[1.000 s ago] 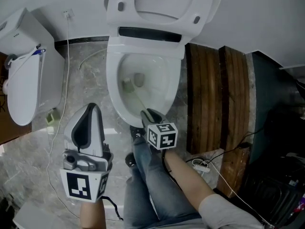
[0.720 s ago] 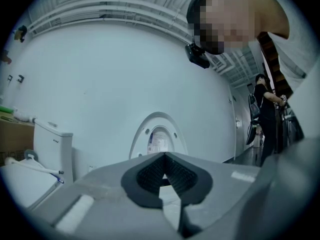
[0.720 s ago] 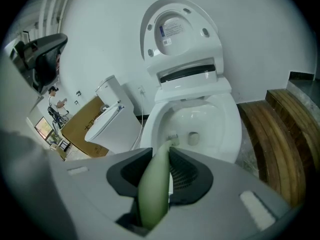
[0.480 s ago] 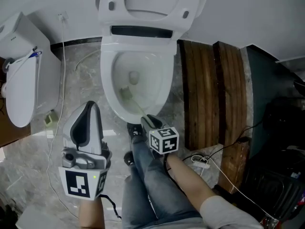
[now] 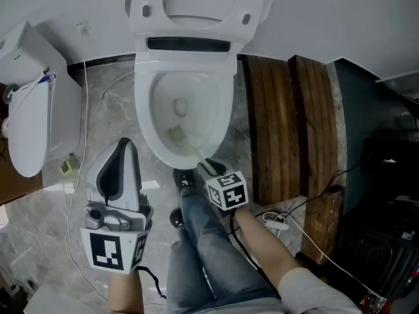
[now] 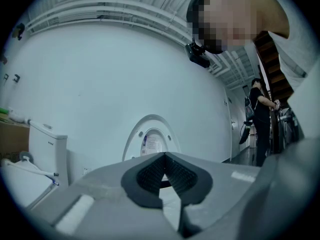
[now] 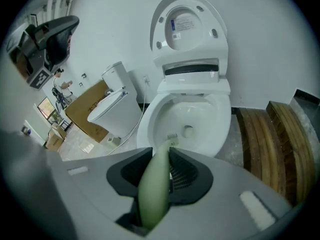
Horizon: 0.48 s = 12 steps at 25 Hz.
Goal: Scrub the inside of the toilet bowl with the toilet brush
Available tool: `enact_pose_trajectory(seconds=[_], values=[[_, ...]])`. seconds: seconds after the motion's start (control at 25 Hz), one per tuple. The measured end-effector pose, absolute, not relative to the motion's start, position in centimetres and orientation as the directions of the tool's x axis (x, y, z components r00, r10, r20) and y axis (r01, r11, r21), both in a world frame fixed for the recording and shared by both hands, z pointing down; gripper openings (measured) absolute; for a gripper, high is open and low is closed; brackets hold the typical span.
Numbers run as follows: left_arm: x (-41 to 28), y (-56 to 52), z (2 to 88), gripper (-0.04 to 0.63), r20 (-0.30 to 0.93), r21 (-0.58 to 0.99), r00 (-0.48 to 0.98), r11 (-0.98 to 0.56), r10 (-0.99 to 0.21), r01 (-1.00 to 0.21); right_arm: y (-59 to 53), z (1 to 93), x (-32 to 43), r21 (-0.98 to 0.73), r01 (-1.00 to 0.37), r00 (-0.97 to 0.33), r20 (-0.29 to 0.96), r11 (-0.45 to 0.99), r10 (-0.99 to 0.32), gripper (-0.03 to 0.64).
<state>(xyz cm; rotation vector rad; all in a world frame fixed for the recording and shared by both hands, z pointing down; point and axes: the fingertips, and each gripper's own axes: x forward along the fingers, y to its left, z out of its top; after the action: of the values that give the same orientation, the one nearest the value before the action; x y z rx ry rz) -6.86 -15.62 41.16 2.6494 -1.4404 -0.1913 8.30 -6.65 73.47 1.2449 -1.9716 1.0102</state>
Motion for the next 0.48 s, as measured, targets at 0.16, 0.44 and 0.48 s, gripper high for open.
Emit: enact_pose_trajectory(seconds=[0.16,0.44,0.48], values=[[-7.22,-15.55,41.86,0.003,-0.021,0.143,0.532,-0.529,-0.846,-0.836,-6.43,73.32,8.64,-0.209,-0.922,-0.346,0.821,0.325,-0.454,0.103],[-7.52,-15.69,41.79,0.003,-0.019,0.137,0.528,-0.525,-0.849,-0.840,-6.41,73.02,8.65,-0.044,-0.911,-0.247,0.854,0.410,-0.458,0.103],[-7.46,-15.75,41.57,0.003,-0.027,0.149,0.530,-0.528,-0.848,-0.836,-6.45,73.03,8.78,-0.021,-0.909,-0.231,0.856,0.415,-0.462,0.103]])
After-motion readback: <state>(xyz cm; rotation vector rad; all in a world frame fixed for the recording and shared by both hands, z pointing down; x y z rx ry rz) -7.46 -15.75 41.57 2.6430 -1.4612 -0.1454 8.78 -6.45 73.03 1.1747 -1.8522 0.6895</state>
